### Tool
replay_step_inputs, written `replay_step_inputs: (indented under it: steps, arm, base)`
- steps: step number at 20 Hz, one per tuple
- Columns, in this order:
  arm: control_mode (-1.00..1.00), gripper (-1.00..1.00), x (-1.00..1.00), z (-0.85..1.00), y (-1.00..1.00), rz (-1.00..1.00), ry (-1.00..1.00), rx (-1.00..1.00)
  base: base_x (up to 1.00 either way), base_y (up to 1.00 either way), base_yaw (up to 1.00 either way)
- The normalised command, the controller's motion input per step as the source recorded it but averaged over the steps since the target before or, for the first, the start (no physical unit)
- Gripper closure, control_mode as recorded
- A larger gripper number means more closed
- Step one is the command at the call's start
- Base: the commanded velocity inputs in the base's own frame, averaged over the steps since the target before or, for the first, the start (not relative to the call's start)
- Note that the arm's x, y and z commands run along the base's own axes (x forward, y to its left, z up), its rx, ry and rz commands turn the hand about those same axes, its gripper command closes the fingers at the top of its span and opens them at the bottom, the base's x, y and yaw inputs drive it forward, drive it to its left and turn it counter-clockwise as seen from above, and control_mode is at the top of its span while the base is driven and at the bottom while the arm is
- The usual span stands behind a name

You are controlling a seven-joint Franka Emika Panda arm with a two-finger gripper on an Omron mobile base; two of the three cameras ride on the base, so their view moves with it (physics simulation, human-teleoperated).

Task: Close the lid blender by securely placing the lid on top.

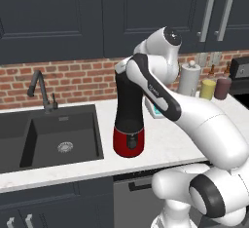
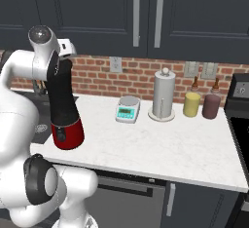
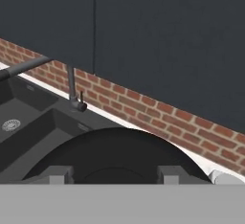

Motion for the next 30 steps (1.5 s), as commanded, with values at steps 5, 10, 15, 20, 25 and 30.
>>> replay_step_inputs:
  steps: [5,10,15,20,25,30]
  arm:
    - [-1.00,1.00,0.01,-0.15,0.02,-0.01,0.00,0.00]
    - [-1.00,1.00,0.10,-0.24,0.17,0.00,0.02,0.00]
    - [-1.00,1.00,0.20,-0.18,0.35,0.00,0.02,0.02]
    - [-1.00,1.00,0.12,-0.30,0.15,0.00,0.00,0.02]
    - [-1.00,1.00,0.00,-0.10,-0.11,0.00,-0.10,0.06]
    - [-1.00,1.00,0.00,-0.08,-0.12,0.00,-0.14,0.03]
  base:
    - [0.00,0.00,0.00]
    - [0.00,0.00,0.00]
    - [0.00,0.00,0.00]
    - [0.00,0.00,0.00]
    - [0.00,0.00,0.00]
    - [0.00,0.00,0.00]
